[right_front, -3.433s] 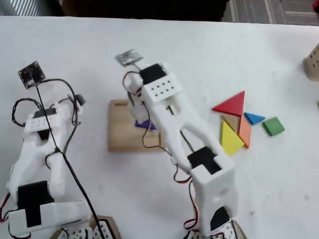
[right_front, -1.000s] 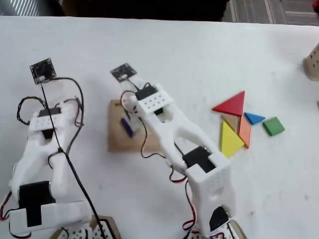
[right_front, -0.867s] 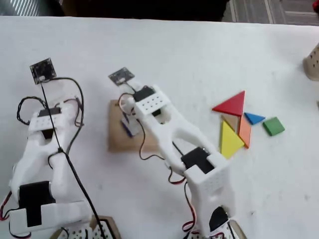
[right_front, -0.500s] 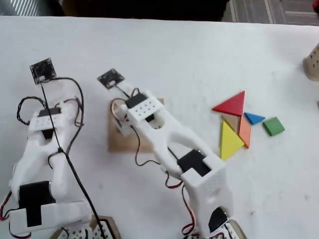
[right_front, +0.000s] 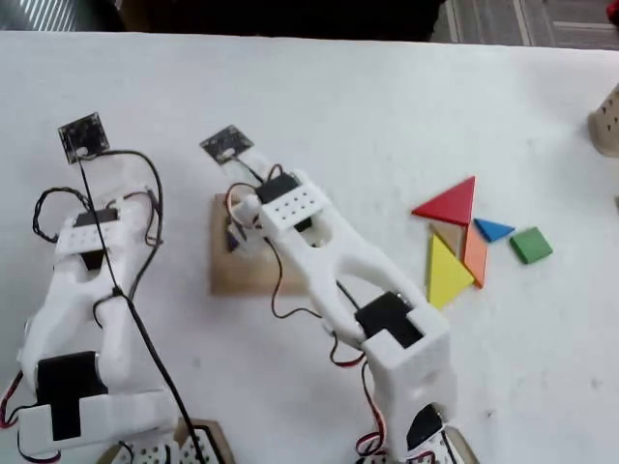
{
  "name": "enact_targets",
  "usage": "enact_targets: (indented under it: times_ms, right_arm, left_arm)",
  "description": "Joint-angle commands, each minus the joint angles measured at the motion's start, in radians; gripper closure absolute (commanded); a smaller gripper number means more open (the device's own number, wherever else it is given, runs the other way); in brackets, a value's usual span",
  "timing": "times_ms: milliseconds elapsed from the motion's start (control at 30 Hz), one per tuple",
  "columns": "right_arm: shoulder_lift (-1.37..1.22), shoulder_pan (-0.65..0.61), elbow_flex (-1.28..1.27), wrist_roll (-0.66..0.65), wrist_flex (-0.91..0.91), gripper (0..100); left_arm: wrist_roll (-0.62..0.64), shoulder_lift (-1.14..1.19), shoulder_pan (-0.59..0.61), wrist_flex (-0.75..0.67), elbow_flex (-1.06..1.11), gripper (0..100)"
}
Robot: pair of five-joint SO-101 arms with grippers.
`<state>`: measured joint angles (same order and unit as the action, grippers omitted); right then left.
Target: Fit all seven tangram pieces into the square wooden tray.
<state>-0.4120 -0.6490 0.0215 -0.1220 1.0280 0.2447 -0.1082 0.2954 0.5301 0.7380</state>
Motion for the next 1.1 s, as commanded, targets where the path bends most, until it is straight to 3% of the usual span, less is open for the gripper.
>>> enact_targets:
  times_ms: [0, 433, 700, 900, 1067]
  right_arm:
    - [-0.051, 0.016, 0.018, 0.003, -0.102, 98.1]
    - [-0.101, 0.007, 0.117, 0.011, -0.085, 98.1]
    - [-0.056, -0.099, 0.110, 0.009, -0.021, 98.1]
    - [-0.051, 0.004, 0.114, 0.002, -0.077, 98.1]
    - [0.012, 0.031, 0.109, 0.002, 0.010, 98.1]
  left_arm:
    - [-0.006, -0.007, -0.013, 0.000, -0.044, 97]
    - [-0.006, -0.007, -0.013, 0.000, -0.046, 97]
    - [-0.006, -0.007, -0.013, 0.000, -0.044, 97]
    - [-0.006, -0.007, -0.010, 0.000, -0.043, 97]
    - [-0.006, -0.007, -0.012, 0.000, -0.043, 97]
